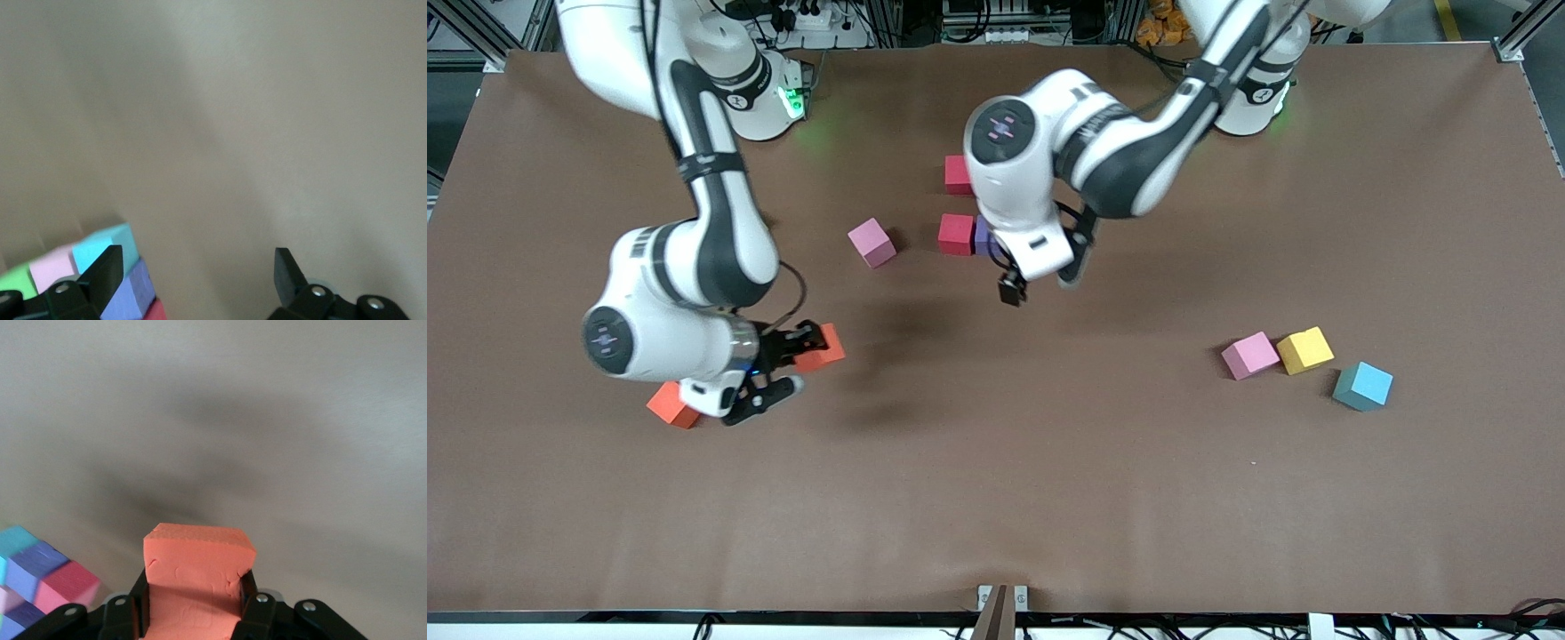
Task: Form number 2 with 11 blocks
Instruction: 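Release the red cube and withdraw the left gripper while the right gripper moves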
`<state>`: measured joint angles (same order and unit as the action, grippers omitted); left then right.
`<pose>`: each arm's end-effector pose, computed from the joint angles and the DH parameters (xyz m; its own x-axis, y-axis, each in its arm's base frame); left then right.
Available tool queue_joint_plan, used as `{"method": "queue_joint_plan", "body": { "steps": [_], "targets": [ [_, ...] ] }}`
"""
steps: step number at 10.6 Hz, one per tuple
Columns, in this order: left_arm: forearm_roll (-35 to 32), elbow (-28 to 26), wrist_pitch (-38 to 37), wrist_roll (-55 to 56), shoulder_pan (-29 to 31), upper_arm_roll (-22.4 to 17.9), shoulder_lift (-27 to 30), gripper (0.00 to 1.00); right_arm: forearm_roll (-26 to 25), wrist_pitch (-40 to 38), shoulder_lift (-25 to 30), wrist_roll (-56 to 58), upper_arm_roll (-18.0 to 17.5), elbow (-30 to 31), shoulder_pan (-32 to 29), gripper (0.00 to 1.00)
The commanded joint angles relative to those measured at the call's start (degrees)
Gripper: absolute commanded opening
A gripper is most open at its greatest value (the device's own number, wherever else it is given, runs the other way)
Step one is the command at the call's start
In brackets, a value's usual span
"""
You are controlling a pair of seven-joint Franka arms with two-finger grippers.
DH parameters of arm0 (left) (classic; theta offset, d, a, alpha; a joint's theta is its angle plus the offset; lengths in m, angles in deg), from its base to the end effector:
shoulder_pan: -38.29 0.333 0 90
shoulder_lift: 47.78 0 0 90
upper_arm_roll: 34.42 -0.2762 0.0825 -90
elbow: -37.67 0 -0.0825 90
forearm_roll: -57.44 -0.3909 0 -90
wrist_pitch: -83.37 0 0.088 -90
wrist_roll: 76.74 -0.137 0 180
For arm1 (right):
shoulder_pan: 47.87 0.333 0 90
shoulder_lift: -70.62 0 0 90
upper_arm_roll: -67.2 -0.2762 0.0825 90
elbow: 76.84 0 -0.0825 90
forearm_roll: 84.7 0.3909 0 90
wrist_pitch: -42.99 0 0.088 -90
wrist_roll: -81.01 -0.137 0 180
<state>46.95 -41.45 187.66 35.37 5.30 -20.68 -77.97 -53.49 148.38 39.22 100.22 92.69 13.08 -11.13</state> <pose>0.4985 -0.4668 0.3425 0.4392 0.8950 0.0774 0.8983 -0.4368 -0.0473 0.6176 0.2052 0.2681 0.9200 0.3688 -0.1323 0.3146 -0.8966 -0.3118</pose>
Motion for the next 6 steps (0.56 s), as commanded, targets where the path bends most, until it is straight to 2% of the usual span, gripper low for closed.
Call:
{"method": "queue_joint_plan", "body": {
  "steps": [1, 3, 4, 6],
  "targets": [
    [1.26, -0.78, -1.45, -16.15, 7.29, 0.14, 3.63, 1.00, -1.42, 4.10, 2.57, -7.15, 1.40, 4.37, 5.43, 0.13],
    [0.47, -0.95, -1.45, -32.23, 12.57, -0.03, 3.21, 1.00, -1.42, 9.46, 3.36, -10.75, 2.45, 8.24, 9.73, 0.13],
    [0.47, -1.39, -1.45, -37.96, 14.60, -0.12, 3.03, 1.00, -1.50, 11.66, 3.54, -13.03, 5.24, 10.08, 14.19, 0.13],
    [0.47, -2.09, -2.50, -48.69, 18.73, -0.03, 4.08, 1.00, -1.42, 16.84, 3.45, -16.99, 15.33, 14.82, 27.70, 0.12]
  ]
}}
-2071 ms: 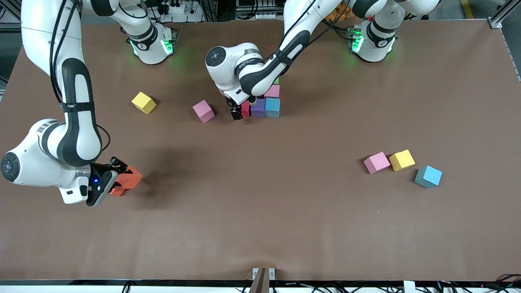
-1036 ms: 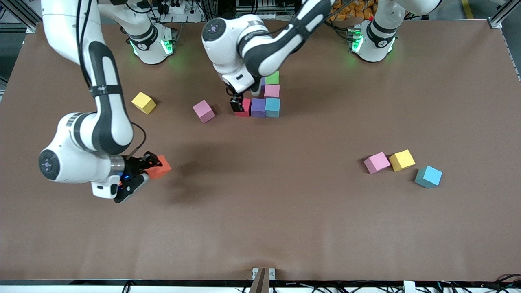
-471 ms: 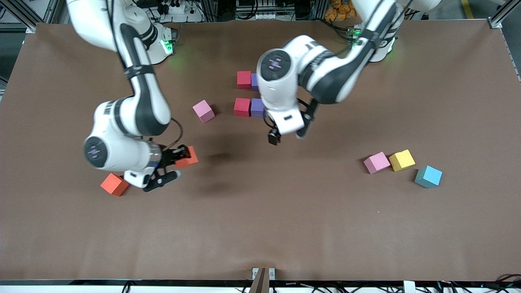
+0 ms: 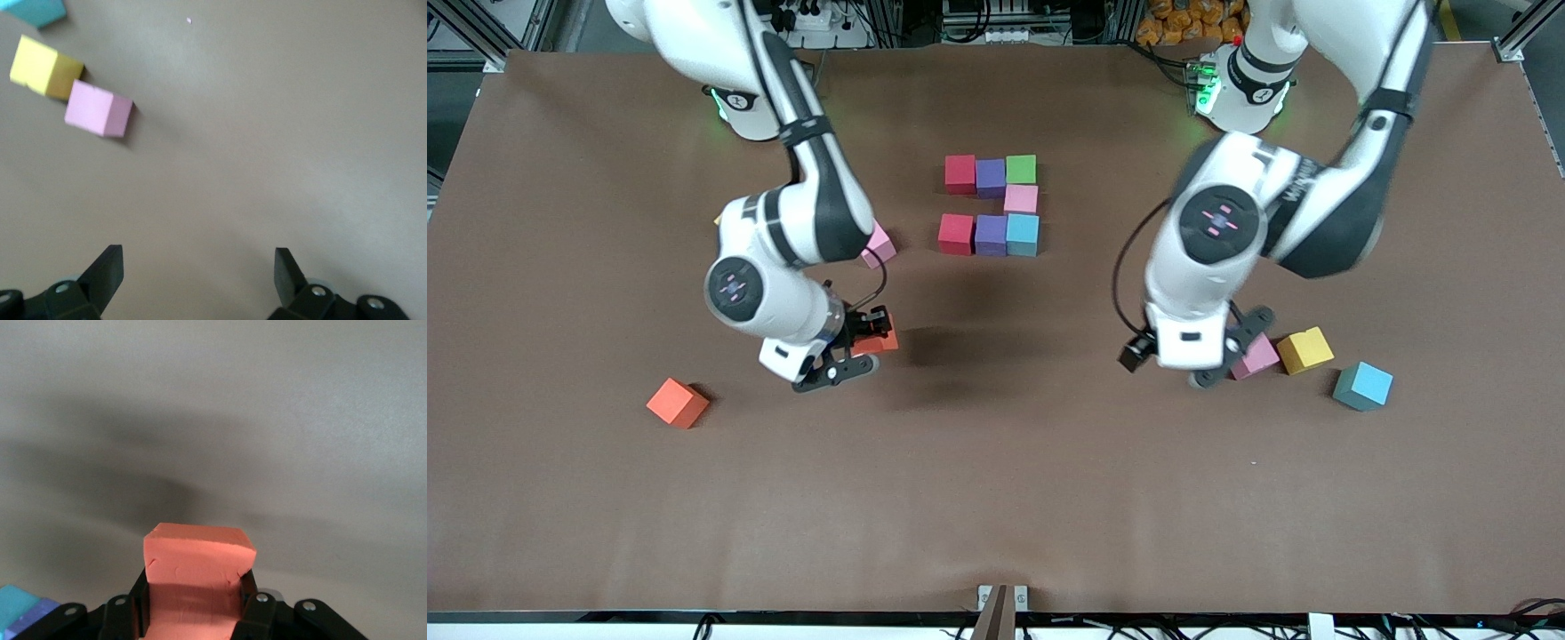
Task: Form number 2 with 11 blocks
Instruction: 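Release the red cube and withdraw the left gripper while the right gripper moves, then lower the orange cube with the right gripper while the left gripper reaches the pink cube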
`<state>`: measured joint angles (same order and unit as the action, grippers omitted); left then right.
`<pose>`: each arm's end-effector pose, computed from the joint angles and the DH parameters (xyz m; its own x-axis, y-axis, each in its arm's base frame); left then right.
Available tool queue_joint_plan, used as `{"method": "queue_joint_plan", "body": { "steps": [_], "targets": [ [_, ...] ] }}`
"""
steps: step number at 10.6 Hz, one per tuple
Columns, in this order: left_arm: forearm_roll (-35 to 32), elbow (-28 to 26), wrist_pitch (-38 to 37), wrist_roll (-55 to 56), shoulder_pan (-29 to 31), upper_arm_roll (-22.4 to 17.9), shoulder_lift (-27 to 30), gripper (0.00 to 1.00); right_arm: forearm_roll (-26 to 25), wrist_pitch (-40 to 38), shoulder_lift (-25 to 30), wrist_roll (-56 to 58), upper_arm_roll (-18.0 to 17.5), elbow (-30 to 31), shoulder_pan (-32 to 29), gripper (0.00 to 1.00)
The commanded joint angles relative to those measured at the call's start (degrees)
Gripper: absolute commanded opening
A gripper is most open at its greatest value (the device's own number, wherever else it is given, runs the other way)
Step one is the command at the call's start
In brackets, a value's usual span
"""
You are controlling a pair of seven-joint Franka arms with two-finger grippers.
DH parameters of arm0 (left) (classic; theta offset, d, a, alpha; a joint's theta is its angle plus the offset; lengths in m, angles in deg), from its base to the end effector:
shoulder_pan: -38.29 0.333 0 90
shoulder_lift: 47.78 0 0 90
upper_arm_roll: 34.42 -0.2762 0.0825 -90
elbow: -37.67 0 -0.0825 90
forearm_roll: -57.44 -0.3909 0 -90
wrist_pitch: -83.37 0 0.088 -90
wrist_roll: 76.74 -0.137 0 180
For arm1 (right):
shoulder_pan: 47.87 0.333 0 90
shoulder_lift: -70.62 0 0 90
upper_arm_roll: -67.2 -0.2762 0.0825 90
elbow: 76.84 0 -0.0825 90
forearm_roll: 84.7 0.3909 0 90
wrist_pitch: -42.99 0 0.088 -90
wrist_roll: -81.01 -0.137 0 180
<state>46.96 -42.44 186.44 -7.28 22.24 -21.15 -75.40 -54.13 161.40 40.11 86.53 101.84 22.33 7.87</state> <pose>0.6084 -0.2944 0.3622 0.7812 0.6230 0.0397 0.6238 -0.7766 -0.0886 0.5740 0.2836 0.2433 0.9670 0.2426 -0.0776 0.2283 -0.9606 -0.1584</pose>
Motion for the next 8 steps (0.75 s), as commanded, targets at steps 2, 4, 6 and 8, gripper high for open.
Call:
{"method": "queue_joint_plan", "body": {
  "steps": [2, 4, 6, 8],
  "targets": [
    [0.37, -3.11, -1.47, -19.20, 8.46, 0.53, 2.21, 1.00, -0.17, 11.90, 3.52, -7.43, 8.86, 11.55, 15.25, 0.09],
    [0.19, -8.29, 0.36, -26.19, 11.91, 0.88, 2.57, 1.00, 0.01, 19.54, 4.41, -12.62, 8.78, 16.39, 19.29, 0.09],
    [-1.30, -17.40, 9.02, -30.95, 15.94, 1.05, 4.31, 1.00, 0.36, 23.96, 4.50, -16.66, 8.78, 19.12, 22.46, 0.09],
    [-1.39, -27.00, 20.36, -34.64, 17.02, 0.88, 6.25, 1.00, 0.36, 27.82, 4.32, -21.75, 8.69, 21.41, 25.19, 0.08]
  ]
}}
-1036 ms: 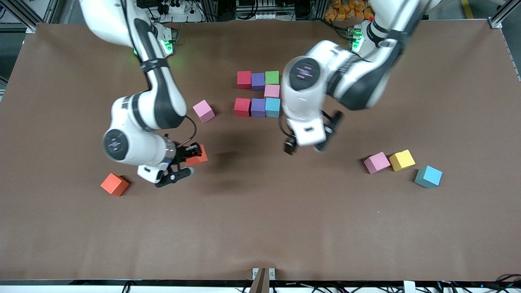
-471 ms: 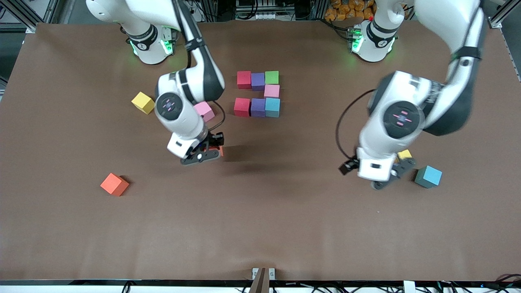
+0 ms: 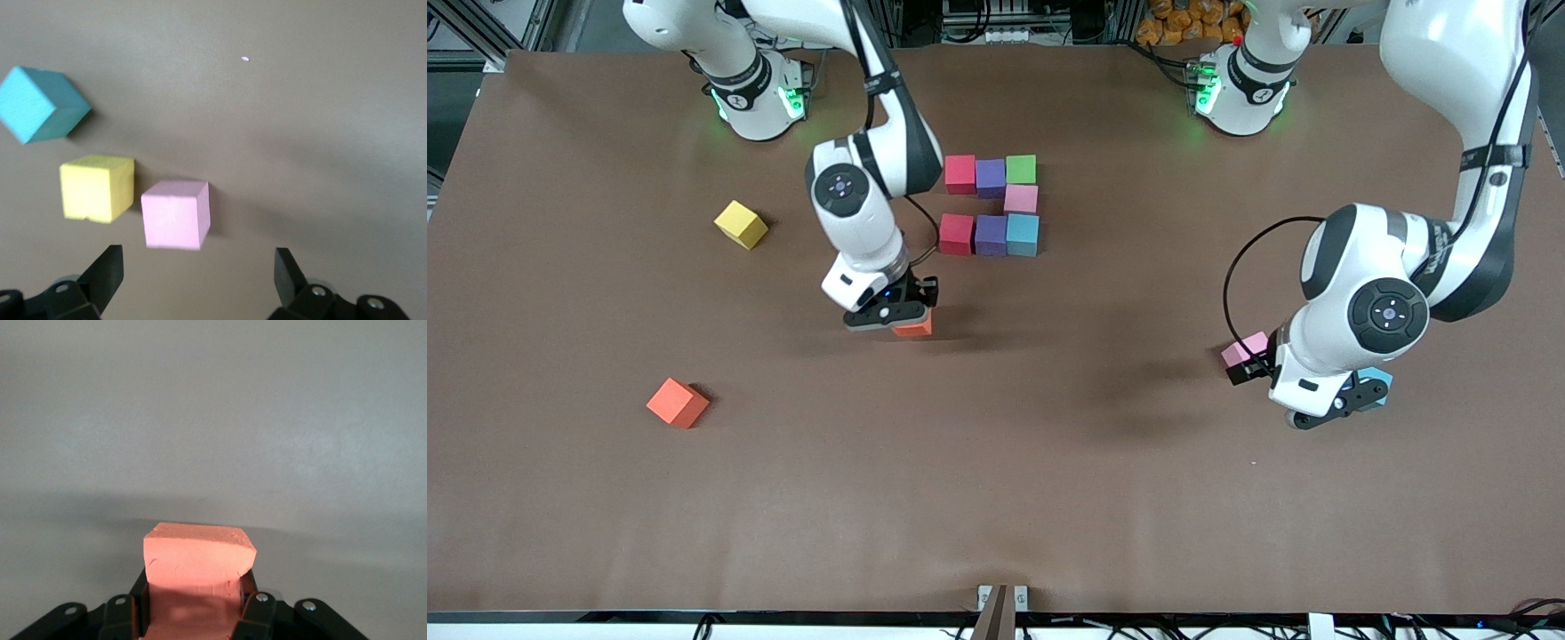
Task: Form number 2 with 11 blocks
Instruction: 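Lower the orange cube with the right gripper while the left gripper reaches the pink cube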
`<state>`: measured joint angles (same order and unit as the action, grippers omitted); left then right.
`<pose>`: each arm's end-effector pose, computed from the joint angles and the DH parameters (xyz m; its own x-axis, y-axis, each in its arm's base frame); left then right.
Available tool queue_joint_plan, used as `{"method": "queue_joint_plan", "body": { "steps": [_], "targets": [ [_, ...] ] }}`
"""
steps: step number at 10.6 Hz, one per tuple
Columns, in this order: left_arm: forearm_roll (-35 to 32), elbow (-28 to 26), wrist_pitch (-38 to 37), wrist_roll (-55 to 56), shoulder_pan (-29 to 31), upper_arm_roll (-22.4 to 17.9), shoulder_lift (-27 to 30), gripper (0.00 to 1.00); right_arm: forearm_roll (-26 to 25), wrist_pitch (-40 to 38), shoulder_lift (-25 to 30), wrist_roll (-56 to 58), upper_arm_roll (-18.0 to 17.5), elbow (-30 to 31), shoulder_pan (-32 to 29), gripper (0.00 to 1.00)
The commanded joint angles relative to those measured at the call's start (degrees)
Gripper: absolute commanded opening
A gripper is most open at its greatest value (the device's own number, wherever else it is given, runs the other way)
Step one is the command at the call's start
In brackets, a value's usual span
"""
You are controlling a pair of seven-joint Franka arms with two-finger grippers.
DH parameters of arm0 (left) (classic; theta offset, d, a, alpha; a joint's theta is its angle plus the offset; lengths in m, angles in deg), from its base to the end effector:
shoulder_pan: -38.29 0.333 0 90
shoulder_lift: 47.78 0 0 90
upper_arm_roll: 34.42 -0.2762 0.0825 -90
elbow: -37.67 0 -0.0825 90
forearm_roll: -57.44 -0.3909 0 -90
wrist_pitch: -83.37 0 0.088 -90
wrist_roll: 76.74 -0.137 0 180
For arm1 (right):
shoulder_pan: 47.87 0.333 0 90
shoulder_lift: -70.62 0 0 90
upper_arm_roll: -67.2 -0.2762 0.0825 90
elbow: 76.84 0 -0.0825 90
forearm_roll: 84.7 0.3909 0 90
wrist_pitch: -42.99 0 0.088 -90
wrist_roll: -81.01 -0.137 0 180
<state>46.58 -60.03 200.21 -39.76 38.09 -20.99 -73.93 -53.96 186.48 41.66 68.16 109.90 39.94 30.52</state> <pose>0.6257 -0.1286 0.2556 0.9437 0.3266 -0.0530 0.3195 -0.9411 -0.1103 0.4894 0.3485 0.1950 0.9897 0.0616 0.1289 0.0705 -0.9954 -0.0654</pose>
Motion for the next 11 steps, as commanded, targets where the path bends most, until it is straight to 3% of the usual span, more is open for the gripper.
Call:
{"method": "queue_joint_plan", "body": {
  "steps": [1, 4, 8, 11],
  "targets": [
    [-1.79, -10.57, 8.13, -3.13, 2.91, 0.71, 4.44, 1.00, 0.19, 3.89, 2.68, -4.63, 0.54, 4.86, 3.94, 0.07],
    [-2.15, -11.55, 10.51, -4.81, 3.81, 0.80, 3.56, 1.00, 0.19, 11.17, 2.42, -7.26, 0.45, 9.69, 7.73, 0.07],
    [-1.45, -15.85, 18.93, -4.37, 5.12, 0.80, 1.71, 1.00, 0.19, 11.38, 1.10, -13.24, 0.27, 10.05, 11.42, 0.06],
    [-1.28, -16.39, 19.48, -3.67, 5.48, 0.80, 1.18, 1.00, 0.19, 11.29, -0.31, -15.80, 0.27, 10.05, 13.71, 0.06]
  ]
}}
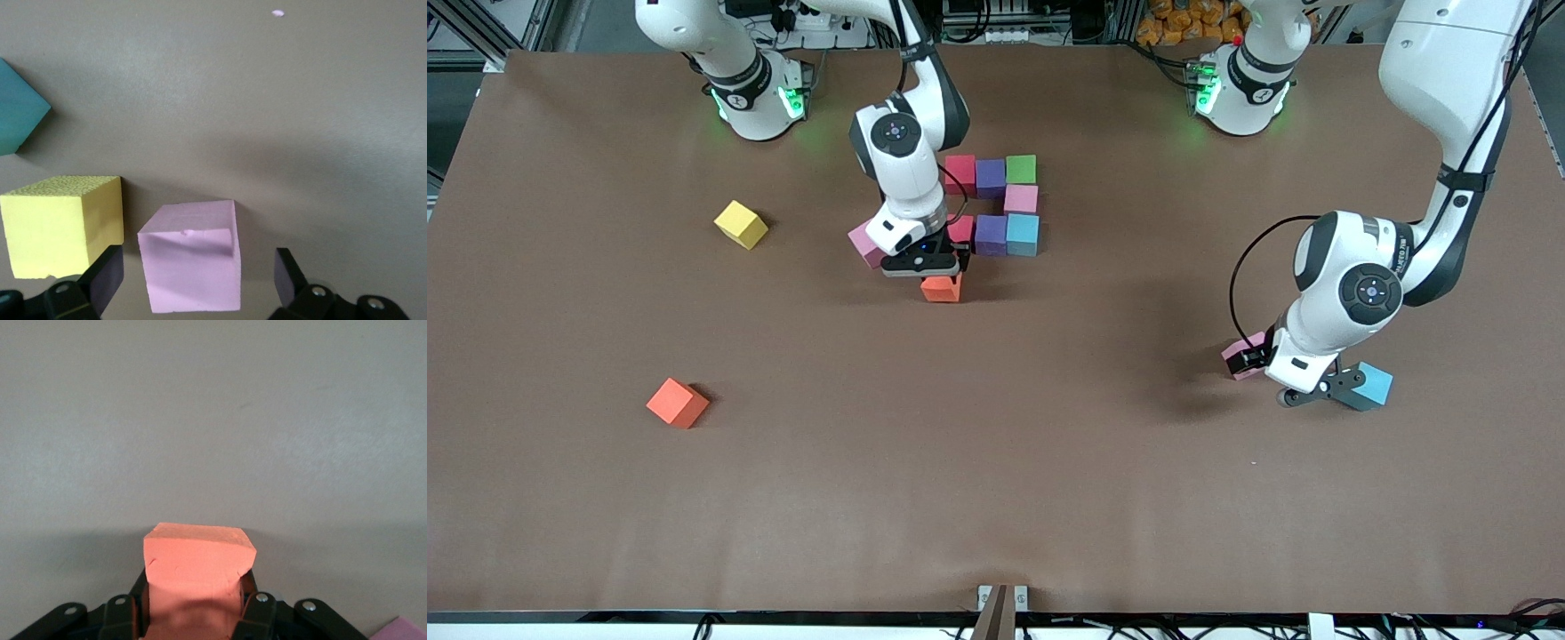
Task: Form number 2 with 11 blocks
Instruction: 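Lower the orange cube with the right gripper while the left gripper reaches the pink cube, then release the orange cube while the left gripper grasps the pink cube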
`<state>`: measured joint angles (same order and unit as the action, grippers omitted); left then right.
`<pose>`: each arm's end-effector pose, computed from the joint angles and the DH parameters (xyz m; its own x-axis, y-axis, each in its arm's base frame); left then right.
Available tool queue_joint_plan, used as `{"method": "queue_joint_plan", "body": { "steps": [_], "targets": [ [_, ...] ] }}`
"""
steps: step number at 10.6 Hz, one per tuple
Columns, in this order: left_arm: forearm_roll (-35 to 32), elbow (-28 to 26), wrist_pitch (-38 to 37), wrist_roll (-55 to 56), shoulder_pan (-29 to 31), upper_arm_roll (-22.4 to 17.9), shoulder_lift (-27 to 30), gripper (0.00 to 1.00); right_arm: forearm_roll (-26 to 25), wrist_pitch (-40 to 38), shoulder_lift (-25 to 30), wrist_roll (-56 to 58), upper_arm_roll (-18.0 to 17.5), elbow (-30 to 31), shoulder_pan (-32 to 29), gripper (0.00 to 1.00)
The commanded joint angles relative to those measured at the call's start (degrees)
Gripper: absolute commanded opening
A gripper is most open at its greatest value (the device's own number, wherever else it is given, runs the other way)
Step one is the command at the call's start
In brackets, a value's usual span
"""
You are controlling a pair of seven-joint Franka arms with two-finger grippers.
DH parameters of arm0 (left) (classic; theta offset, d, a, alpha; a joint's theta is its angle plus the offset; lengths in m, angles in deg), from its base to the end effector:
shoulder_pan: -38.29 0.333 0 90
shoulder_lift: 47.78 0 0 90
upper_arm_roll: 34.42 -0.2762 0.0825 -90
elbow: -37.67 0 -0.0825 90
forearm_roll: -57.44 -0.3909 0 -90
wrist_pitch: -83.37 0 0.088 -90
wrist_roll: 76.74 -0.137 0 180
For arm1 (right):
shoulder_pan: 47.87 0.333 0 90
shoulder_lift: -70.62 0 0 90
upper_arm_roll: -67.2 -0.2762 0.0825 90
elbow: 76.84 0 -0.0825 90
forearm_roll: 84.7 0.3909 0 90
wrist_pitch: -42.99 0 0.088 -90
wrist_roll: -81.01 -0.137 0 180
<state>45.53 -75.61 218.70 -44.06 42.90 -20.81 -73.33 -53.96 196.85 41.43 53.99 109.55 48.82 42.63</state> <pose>0.5882 -0.0892 0.1717 0.9602 0.2788 -0.0177 0.2774 -0.9591 -0.0559 0.4004 0.3945 0.1536 0.9844 -0.0157 0.1751 -0.0055 -0.9983 -0.0587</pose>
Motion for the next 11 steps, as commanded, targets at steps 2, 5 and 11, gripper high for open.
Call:
{"method": "queue_joint_plan", "body": {
  "steps": [2, 5, 11],
  "targets": [
    [0.84, -0.89, 1.17, 5.81, 0.22, 0.63, -0.12, 1.00, 0.19, 0.48, -0.86, -1.72, 0.63, 1.25, 2.74, 0.05],
    [0.84, -3.17, 2.74, 5.99, 0.57, 0.63, 0.23, 1.00, 0.19, 0.31, -1.04, -2.33, 0.63, 1.78, 3.36, 0.05],
    [0.93, -5.90, 6.36, 6.00, 0.66, 0.54, -0.12, 1.00, 0.19, -0.31, -1.39, -4.44, 0.45, 1.78, 4.41, 0.04]
  ]
}}
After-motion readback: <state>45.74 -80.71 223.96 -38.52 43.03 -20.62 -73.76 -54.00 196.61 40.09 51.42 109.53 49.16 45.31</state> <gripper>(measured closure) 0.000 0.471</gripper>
